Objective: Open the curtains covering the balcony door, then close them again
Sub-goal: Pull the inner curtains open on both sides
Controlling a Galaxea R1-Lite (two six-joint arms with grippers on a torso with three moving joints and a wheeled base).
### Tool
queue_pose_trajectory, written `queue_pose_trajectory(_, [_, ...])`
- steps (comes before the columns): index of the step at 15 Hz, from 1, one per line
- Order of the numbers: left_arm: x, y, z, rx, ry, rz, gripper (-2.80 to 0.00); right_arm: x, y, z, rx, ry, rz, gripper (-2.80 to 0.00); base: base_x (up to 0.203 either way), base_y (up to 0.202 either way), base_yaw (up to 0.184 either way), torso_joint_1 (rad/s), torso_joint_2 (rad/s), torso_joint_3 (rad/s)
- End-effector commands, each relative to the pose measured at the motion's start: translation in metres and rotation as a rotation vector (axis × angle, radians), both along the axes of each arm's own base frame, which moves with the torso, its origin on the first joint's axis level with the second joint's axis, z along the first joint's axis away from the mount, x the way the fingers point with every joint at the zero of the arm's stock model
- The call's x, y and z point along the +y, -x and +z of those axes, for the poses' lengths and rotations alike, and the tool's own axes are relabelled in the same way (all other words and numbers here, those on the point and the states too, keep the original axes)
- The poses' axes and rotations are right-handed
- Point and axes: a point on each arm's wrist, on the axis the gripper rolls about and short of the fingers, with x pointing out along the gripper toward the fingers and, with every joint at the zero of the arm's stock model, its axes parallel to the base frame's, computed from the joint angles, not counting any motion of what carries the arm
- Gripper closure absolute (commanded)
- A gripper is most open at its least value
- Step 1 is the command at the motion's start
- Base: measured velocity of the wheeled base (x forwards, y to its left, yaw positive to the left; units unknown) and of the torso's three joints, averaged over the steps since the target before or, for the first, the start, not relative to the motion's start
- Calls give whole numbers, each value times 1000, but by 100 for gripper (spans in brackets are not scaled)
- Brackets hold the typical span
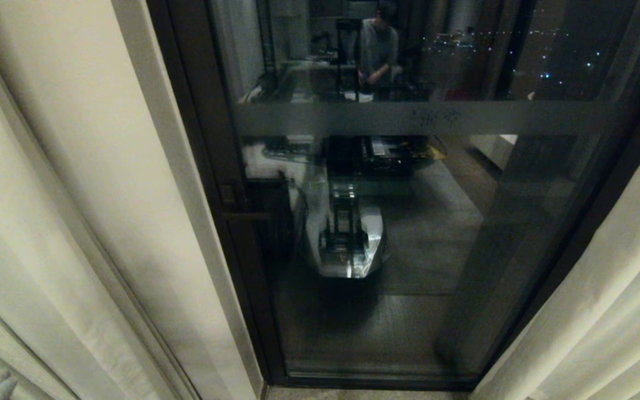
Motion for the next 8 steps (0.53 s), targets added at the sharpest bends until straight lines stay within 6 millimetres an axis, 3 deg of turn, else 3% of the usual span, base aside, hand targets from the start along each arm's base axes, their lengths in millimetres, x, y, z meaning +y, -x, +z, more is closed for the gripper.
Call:
queue_pose_trajectory(1, [-1, 19, -12, -74, 4, -37, 0, 0, 0, 0, 2, 1, 1, 0, 0, 0, 0, 0, 0, 0])
queue_pose_trajectory(5, [-2, 33, -20, -201, -30, -92, 0, 0, 0, 0, 2, -1, 1, 0, 0, 0, 0, 0, 0, 0])
queue_pose_trajectory(8, [-4, 34, -22, -197, -94, -179, 0, 0, 0, 0, 2, -1, 1, 0, 0, 0, 0, 0, 0, 0])
